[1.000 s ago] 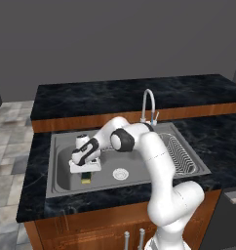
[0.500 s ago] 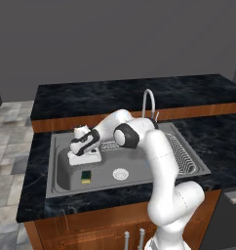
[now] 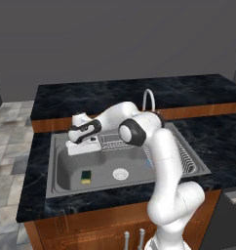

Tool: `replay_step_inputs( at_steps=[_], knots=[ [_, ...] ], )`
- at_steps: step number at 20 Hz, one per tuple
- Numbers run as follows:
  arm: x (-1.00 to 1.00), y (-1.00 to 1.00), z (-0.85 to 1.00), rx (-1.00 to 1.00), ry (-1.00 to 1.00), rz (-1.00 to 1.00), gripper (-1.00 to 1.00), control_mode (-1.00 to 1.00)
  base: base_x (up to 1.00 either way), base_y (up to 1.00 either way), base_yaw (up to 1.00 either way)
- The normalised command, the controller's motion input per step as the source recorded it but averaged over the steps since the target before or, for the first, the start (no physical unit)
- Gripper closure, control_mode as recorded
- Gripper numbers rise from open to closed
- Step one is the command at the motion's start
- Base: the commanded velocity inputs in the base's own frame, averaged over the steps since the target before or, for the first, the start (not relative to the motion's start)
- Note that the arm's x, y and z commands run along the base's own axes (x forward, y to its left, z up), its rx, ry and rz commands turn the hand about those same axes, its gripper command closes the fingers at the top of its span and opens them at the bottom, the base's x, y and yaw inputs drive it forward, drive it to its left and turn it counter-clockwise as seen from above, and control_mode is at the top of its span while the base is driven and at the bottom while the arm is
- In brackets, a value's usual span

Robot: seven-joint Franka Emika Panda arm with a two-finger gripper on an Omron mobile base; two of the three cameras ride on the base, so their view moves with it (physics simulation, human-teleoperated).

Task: Soak the sponge with water for a few seconds and then drop it inside the sink.

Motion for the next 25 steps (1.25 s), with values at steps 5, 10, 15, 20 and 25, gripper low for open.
replay_step_inputs(
  at_steps=[5,10,15,20,25],
  knots=[
    [-0.01,0.0,0.81,0.0,0.0,0.05,-1.0,-1.0,0.0,0.0,0.0],
    [0.0,0.0,0.82,0.0,0.0,0.03,-1.0,-1.0,0.0,0.0,0.0],
    [-0.02,0.0,0.8,0.0,-0.01,0.03,-1.0,-1.0,0.0,0.0,0.0],
    [-0.13,-0.04,0.77,0.0,-0.05,0.03,-1.0,-1.0,0.0,0.0,0.0],
    [-0.17,-0.06,0.65,0.01,-0.05,0.03,-1.0,-1.0,0.0,0.0,0.0]
  ],
)
